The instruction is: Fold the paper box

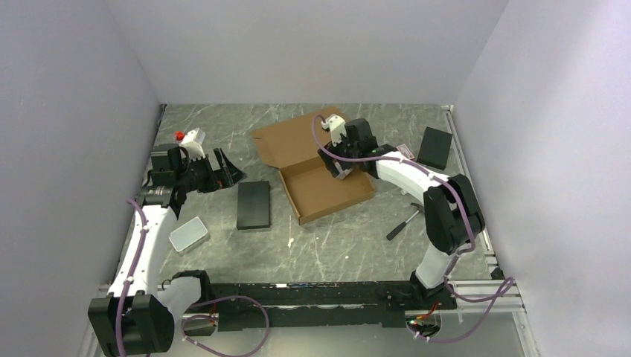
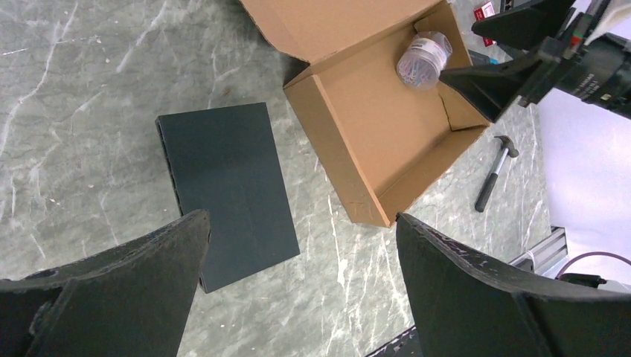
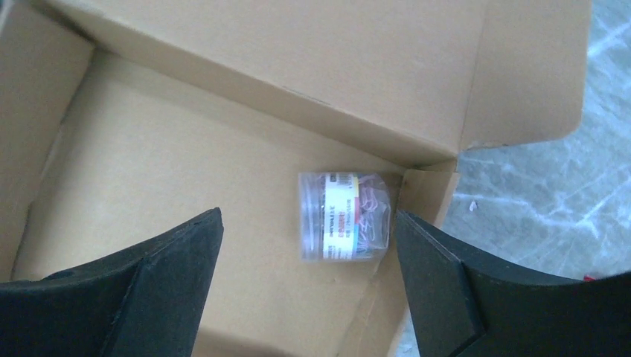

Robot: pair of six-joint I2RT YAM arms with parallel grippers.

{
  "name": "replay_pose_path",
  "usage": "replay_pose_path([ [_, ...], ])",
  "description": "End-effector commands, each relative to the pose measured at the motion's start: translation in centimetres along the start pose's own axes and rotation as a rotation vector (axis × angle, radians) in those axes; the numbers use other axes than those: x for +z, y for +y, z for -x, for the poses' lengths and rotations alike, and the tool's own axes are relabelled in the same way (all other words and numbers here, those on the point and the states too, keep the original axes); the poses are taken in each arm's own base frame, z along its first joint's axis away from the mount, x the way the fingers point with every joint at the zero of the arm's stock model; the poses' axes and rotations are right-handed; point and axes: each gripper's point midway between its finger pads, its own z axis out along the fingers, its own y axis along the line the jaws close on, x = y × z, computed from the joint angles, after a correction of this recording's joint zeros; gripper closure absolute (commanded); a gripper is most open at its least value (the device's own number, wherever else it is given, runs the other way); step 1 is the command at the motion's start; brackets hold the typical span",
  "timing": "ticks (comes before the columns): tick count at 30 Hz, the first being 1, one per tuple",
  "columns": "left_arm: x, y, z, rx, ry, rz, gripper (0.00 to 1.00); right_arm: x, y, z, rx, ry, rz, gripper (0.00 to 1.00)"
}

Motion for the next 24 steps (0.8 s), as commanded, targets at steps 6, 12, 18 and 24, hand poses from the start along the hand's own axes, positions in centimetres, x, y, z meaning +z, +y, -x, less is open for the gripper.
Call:
replay_pose_path([
  [6, -0.3, -0.7, 0.9, 0.020, -0.040, -0.032, 0.01, -5.7, 0.4, 2.6, -0.054, -0.125, 0.322, 0.00],
  [12, -0.4, -0.8, 1.0, 0.018, -0.043, -0.034, 0.01, -8.8, -3.6, 2.5, 0.048, -0.225, 0.333, 0.00],
  [18, -0.6, -1.0, 1.0, 0.022, -0.049, -0.041, 0.01, -9.0, -8.8, -0.4, 0.136, -0.225, 0.211, 0.00],
  [24, -0.8, -1.2, 1.1, 0.027, -0.058, -0.044, 0.01, -7.1, -14.9, -5.0, 0.229, -0.089, -0.014, 0.00],
])
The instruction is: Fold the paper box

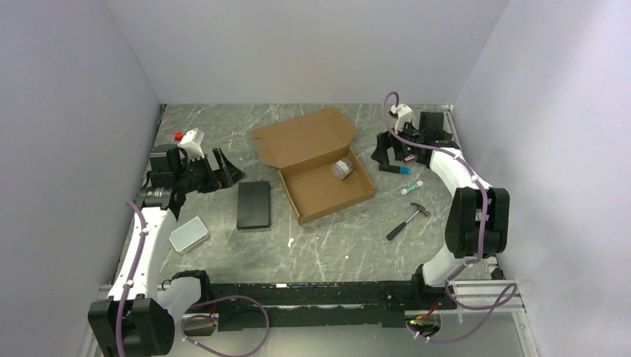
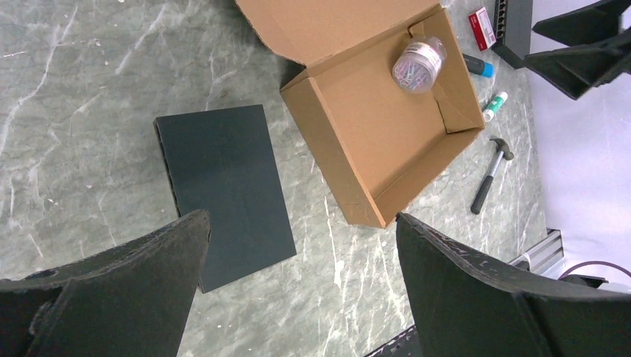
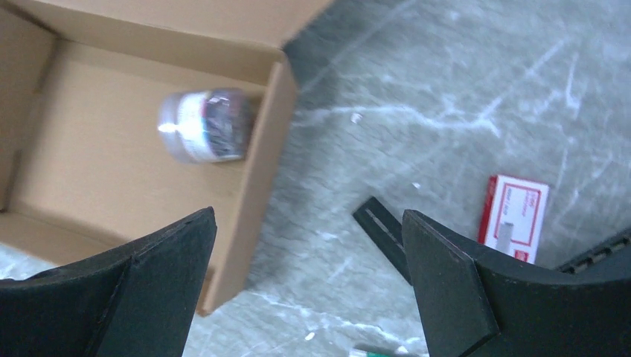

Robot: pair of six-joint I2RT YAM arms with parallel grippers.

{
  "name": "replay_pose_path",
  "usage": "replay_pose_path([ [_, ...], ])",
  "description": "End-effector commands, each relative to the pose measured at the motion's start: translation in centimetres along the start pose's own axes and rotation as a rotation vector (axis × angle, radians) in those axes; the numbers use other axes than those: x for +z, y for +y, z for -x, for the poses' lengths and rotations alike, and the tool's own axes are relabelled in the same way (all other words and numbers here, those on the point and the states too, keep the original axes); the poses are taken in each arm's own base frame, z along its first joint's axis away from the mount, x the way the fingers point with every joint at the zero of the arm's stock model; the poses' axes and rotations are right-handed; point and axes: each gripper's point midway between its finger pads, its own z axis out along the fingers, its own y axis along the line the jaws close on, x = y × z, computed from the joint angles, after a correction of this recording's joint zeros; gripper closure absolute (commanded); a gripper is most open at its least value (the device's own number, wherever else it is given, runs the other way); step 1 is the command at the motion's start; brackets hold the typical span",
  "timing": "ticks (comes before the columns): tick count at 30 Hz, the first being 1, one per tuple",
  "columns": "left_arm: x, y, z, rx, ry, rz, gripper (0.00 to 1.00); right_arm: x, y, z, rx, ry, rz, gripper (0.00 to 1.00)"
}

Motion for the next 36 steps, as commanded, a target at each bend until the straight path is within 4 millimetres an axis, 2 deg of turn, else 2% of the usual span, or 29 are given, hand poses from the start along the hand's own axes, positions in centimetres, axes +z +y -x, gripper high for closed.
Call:
replay_pose_path([
  [1, -0.6, -1.0, 1.0, 0.033, -0.049, -0.042, 0.01, 0.3, -5.1, -1.5, 0.033, 0.044, -0.181, 0.00],
  [5, -0.7, -1.2, 1.1, 0.035, -0.054, -0.049, 0.01, 0.6, -8.3, -3.7, 0.068, 0.127, -0.271, 0.03],
  [7, -0.7, -1.3, 1.0, 0.035, -0.053, -0.055, 0.01, 0.8, -9.7, -4.2, 0.077, 0.155, -0.297, 0.04],
  [12, -0.7, -1.4, 1.0, 0.034, -0.051, -0.059, 0.01, 1.6, -12.0, -4.8, 0.068, 0.201, -0.341, 0.05],
  [19, -0.5, -1.2, 1.0, 0.031, -0.047, -0.056, 0.01, 3.4, -15.0, -5.8, 0.149, 0.259, -0.328, 0.08],
  [24, -0.4, -1.1, 0.9, 0.027, -0.041, -0.054, 0.01, 4.7, -16.0, -7.0, 0.175, 0.304, -0.285, 0.15],
  [32, -0.3, -1.0, 1.0, 0.021, -0.042, -0.057, 0.01, 5.3, -16.3, -8.7, 0.174, 0.349, -0.273, 0.24],
  [34, -0.3, -1.0, 1.0, 0.020, -0.042, -0.059, 0.01, 5.4, -16.3, -9.0, 0.174, 0.359, -0.274, 0.29],
  [36, -0.3, -1.0, 1.0, 0.020, -0.041, -0.060, 0.01, 5.5, -16.4, -9.4, 0.174, 0.369, -0.273, 0.39],
])
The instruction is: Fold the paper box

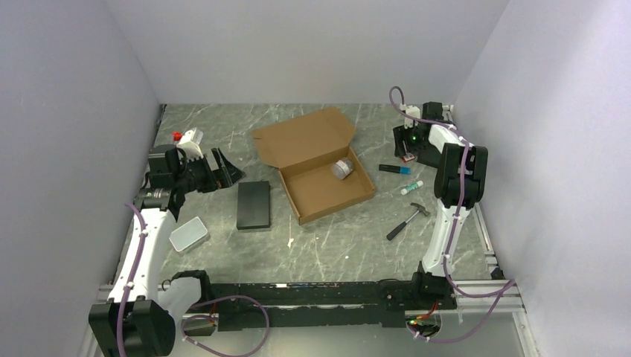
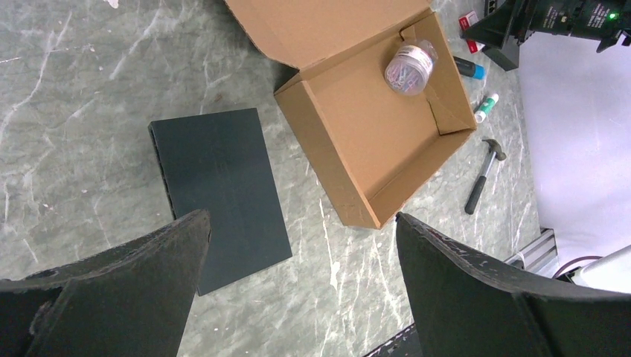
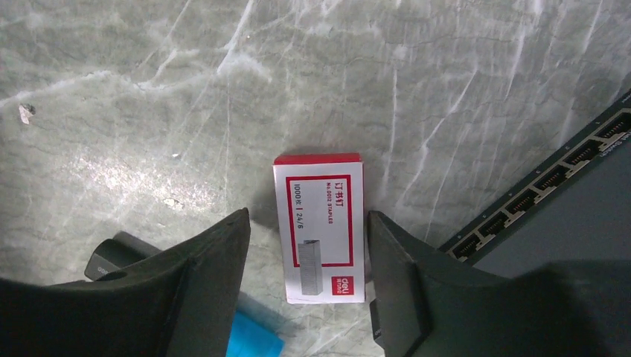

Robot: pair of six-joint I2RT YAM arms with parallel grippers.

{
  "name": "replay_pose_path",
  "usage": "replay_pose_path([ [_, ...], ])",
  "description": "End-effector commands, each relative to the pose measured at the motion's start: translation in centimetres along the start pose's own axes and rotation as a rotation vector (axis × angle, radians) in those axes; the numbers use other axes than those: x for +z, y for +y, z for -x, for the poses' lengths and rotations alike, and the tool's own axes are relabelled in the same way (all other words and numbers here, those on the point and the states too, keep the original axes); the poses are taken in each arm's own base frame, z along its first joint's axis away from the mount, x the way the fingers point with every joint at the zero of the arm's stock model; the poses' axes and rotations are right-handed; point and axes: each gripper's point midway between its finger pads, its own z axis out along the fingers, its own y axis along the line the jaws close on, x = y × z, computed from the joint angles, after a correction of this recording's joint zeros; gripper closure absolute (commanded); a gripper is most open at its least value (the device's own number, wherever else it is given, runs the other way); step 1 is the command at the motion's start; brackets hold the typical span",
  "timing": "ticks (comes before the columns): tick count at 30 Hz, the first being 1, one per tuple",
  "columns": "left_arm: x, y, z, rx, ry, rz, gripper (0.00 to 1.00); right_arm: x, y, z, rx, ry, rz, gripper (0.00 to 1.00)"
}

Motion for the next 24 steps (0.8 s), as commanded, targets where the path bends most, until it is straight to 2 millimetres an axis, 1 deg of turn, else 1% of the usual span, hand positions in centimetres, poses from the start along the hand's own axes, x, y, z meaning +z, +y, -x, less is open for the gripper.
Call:
replay_pose_path([
  [1, 0.0, -0.7, 0.8, 0.019, -0.029, -0.041, 0.01, 0.2, -0.3, 0.0, -0.009, 0.016, -0.001, 0.44],
  [3, 0.0, -0.7, 0.8, 0.020, -0.031, -0.041, 0.01, 0.4, -0.5, -0.4, -0.015, 0.026, -0.009, 0.53],
  [8, -0.1, -0.7, 0.8, 0.020, -0.031, -0.044, 0.01, 0.2, -0.9, -0.8, -0.025, 0.036, -0.033, 0.69],
  [10, -0.1, -0.8, 0.8, 0.021, -0.032, -0.044, 0.01, 0.0, -0.6, -0.7, -0.027, 0.024, -0.023, 0.74],
  [12, -0.1, -0.8, 0.8, 0.020, -0.032, -0.043, 0.01, -0.7, 0.0, -0.1, -0.026, -0.002, 0.006, 0.77],
  [15, -0.2, -0.8, 0.9, 0.021, -0.035, -0.042, 0.01, -2.3, 1.1, 1.2, -0.025, -0.060, 0.052, 0.79],
  [18, -0.3, -0.8, 0.9, 0.023, -0.038, -0.042, 0.01, -4.7, 2.7, 2.7, -0.026, -0.131, 0.100, 0.79],
  [24, -0.3, -0.9, 0.9, 0.024, -0.041, -0.044, 0.01, -8.6, 7.1, 3.8, -0.019, -0.228, 0.258, 0.82],
])
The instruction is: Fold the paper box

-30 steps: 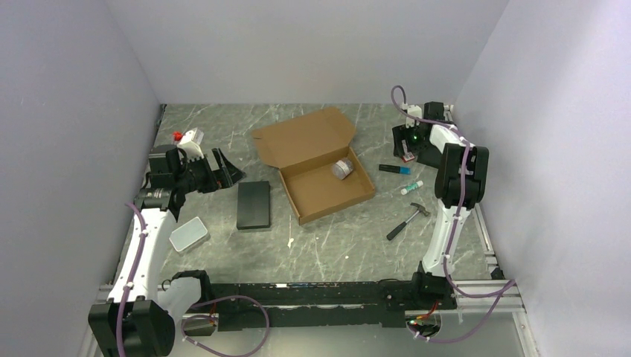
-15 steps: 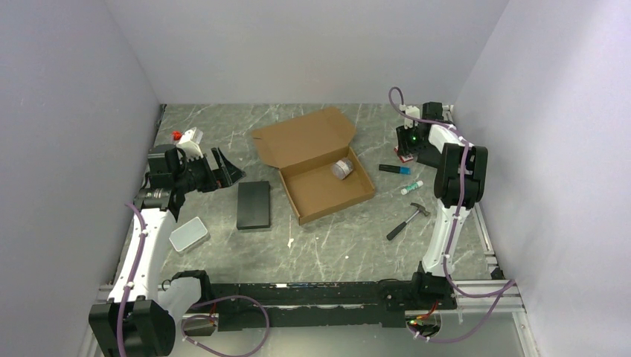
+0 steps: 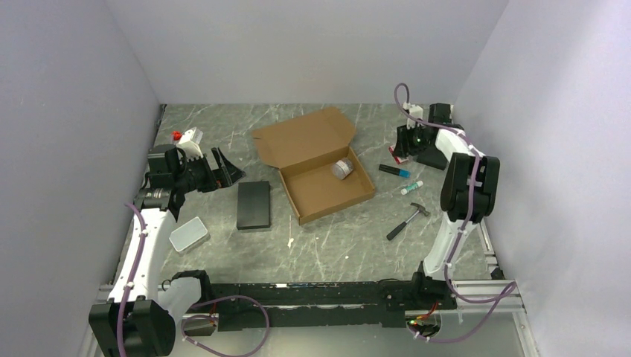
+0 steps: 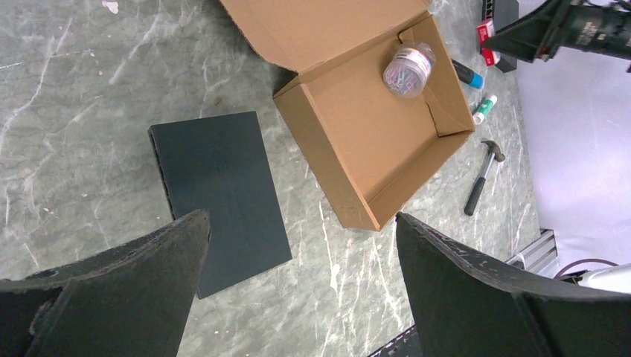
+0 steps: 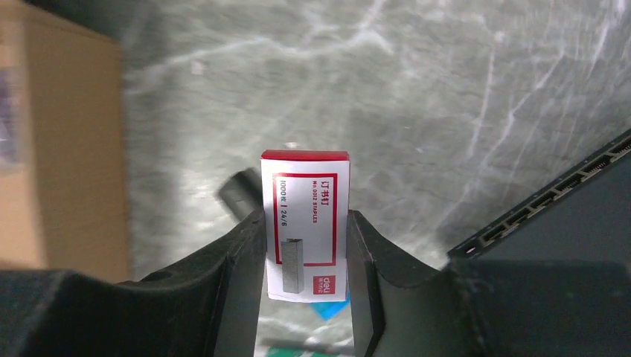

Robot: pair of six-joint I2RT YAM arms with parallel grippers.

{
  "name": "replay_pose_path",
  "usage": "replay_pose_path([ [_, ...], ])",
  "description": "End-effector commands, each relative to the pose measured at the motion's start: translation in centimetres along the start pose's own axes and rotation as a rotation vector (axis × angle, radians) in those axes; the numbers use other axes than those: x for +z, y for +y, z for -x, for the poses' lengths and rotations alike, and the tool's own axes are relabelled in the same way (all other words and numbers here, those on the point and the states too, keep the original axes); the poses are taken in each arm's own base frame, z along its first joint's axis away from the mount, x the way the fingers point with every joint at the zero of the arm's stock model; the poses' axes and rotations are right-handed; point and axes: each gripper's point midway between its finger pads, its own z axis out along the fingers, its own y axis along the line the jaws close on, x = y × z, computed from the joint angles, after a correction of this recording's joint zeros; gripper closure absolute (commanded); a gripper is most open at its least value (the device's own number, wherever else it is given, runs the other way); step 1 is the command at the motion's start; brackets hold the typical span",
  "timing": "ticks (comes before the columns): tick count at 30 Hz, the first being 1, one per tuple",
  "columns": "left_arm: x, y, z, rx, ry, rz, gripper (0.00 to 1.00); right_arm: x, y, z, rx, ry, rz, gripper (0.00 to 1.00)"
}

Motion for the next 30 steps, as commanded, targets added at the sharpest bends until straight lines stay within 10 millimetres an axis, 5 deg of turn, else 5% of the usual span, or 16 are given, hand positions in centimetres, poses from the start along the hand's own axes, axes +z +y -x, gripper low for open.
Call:
replay_pose_path([
  [1, -0.4, -0.8, 0.8, 0.019, -0.034, -0.036, 0.01, -4.6, 4.5, 4.4, -0.030, -0.176, 0.140, 0.82],
  [14, -0.2, -0.7, 0.7, 0.016, -0.030, -0.037, 0.01, -8.8, 17.1, 4.7, -0.234, -0.287, 0.405, 0.83],
  [21, 0.0, -0.4, 0.6, 0.009, -0.023, -0.028, 0.01, -8.0, 24.6, 3.2, -0.452, -0.250, 0.512, 0.82],
  [30, 0.3, -0.1, 0.5, 0.000, -0.011, -0.028, 0.01, -4.0, 27.3, 0.9, -0.581, -0.129, 0.442, 0.79],
])
